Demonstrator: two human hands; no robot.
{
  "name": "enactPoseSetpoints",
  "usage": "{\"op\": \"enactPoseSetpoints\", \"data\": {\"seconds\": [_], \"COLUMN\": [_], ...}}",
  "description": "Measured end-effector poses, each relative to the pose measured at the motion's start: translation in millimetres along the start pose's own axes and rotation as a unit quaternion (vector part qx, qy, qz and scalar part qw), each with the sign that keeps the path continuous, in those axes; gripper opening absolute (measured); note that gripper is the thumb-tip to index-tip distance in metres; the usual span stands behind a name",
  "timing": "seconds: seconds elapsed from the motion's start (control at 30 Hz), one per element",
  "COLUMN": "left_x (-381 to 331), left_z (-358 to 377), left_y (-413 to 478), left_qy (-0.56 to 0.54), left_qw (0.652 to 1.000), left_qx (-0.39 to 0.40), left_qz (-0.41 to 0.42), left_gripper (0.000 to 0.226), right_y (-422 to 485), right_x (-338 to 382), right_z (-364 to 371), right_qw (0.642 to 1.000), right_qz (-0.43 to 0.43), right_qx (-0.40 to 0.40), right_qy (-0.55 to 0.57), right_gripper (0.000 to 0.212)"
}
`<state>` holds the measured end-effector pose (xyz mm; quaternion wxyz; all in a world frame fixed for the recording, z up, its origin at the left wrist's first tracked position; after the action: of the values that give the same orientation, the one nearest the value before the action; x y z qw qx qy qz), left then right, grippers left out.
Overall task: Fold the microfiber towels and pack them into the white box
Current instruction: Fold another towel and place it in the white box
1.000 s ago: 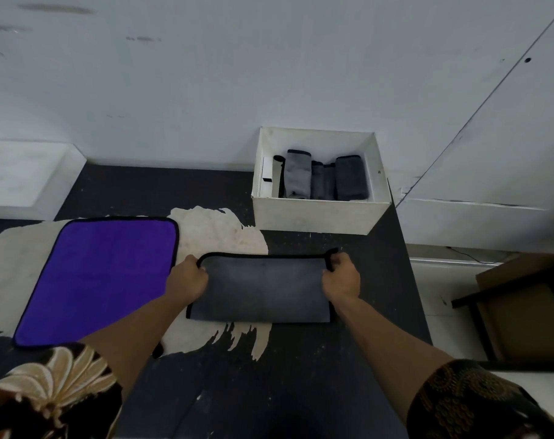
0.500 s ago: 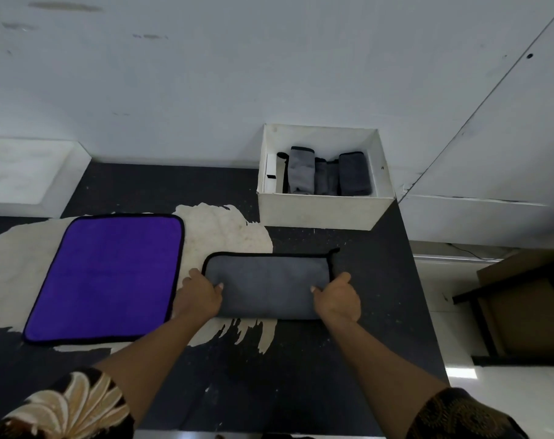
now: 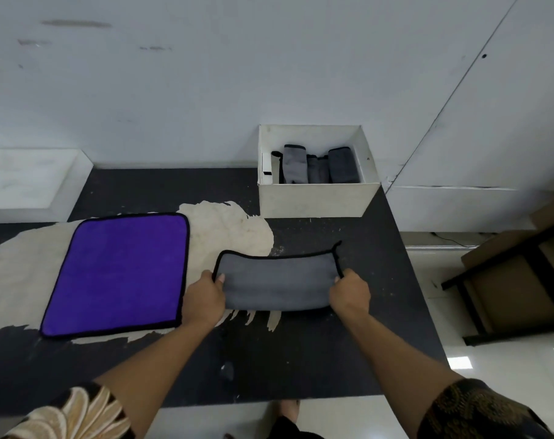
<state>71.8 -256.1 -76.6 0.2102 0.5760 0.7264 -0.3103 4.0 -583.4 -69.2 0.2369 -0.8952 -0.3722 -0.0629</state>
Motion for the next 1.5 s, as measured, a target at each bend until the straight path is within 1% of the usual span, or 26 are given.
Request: {"op": "enactPoseSetpoints", "data": {"seconds": [0.1, 0.23, 0.3, 0.37, 0.43, 0.5, 0.6, 0.67, 0.7, 0.73, 0.8, 0.93, 1.0, 1.1, 1.17, 1.33, 1.43, 1.5], "left_x": [-1.6, 2.6, 5.7, 13.2, 18.3, 19.0, 16.2, 12.2, 11.1, 11.6, 15.6, 26.2, 26.3, 23.9, 20.7, 12.7, 11.6, 11.6], "left_z": [-2.8, 2.0, 7.7, 16.1, 24.4, 28.8, 30.3, 29.4, 30.5, 31.7, 34.2, 30.9, 27.7, 26.2, 26.2, 27.3, 28.7, 28.8], "left_y": [-18.2, -35.3, -40.5, -43.2, -48.1, -53.1, -54.0, -52.2, -53.4, -54.8, -61.2, -67.6, -65.4, -62.4, -60.6, -56.7, -55.0, -53.9], "left_qy": [0.006, 0.000, 0.003, -0.005, -0.016, -0.020, -0.016, -0.015, -0.016, -0.016, -0.013, -0.018, 0.003, 0.008, 0.011, -0.014, -0.039, -0.043], "left_qw": [1.000, 0.999, 0.997, 0.991, 0.982, 0.976, 0.977, 0.980, 0.980, 0.980, 0.980, 0.984, 0.986, 0.986, 0.986, 0.988, 0.987, 0.986], "left_qx": [0.002, 0.046, 0.079, 0.131, 0.186, 0.213, 0.207, 0.196, 0.195, 0.196, 0.190, 0.154, 0.147, 0.146, 0.141, 0.124, 0.121, 0.122], "left_qz": [0.016, 0.025, 0.012, -0.015, -0.040, -0.051, -0.045, -0.040, -0.041, -0.042, -0.051, -0.085, -0.080, -0.082, -0.085, -0.091, -0.095, -0.100], "left_gripper": [0.033, 0.028, 0.025, 0.034, 0.054, 0.070, 0.077, 0.079, 0.082, 0.084, 0.084, 0.066, 0.059, 0.055, 0.052, 0.031, 0.036, 0.036], "right_y": [-14.3, -30.3, -35.9, -36.7, -36.3, -33.9, -26.4, -24.0, -24.2, -24.6, -24.4, -17.9, -14.5, -12.7, -12.6, -9.4, -8.0, -6.1], "right_x": [-13.1, -31.5, -41.0, -49.7, -56.7, -60.7, -56.8, -54.5, -55.6, -56.6, -60.0, -63.4, -63.8, -67.7, -70.0, -72.2, -72.8, -73.3], "right_z": [-4.9, -6.6, -4.2, 6.0, 15.5, 18.3, 17.1, 15.7, 15.6, 16.8, 18.5, 12.3, 8.6, 6.5, 6.7, 5.2, 4.6, 4.3], "right_qw": [0.999, 0.997, 0.996, 0.998, 0.998, 0.997, 0.996, 0.995, 0.994, 0.993, 0.991, 0.990, 0.991, 0.992, 0.992, 0.994, 0.996, 0.996], "right_qz": [-0.004, 0.013, 0.025, 0.036, 0.043, 0.045, 0.028, 0.021, 0.016, 0.012, 0.006, 0.003, 0.003, 0.009, 0.012, 0.013, 0.013, 0.011], "right_qx": [-0.033, -0.071, -0.067, -0.030, 0.022, 0.051, 0.082, 0.097, 0.102, 0.107, 0.114, 0.112, 0.106, 0.105, 0.107, 0.094, 0.090, 0.091], "right_qy": [0.022, 0.039, 0.051, 0.046, 0.035, 0.031, 0.020, -0.010, -0.032, -0.048, -0.066, -0.081, -0.079, -0.072, -0.069, -0.049, -0.024, -0.016], "right_gripper": [0.023, 0.020, 0.018, 0.019, 0.029, 0.045, 0.073, 0.093, 0.097, 0.094, 0.080, 0.043, 0.035, 0.030, 0.031, 0.035, 0.041, 0.039]}}
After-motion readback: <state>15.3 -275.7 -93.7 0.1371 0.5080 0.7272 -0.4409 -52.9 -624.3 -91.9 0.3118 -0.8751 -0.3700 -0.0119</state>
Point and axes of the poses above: each hand's wrist, its own y-axis towards the middle knuckle, its own z-axis out of the palm, x = y × z, the point moved 7 cm from there along y, towards the middle knuckle, and after that the axes turned 11 degrees about -y, right-handed, at the moved point
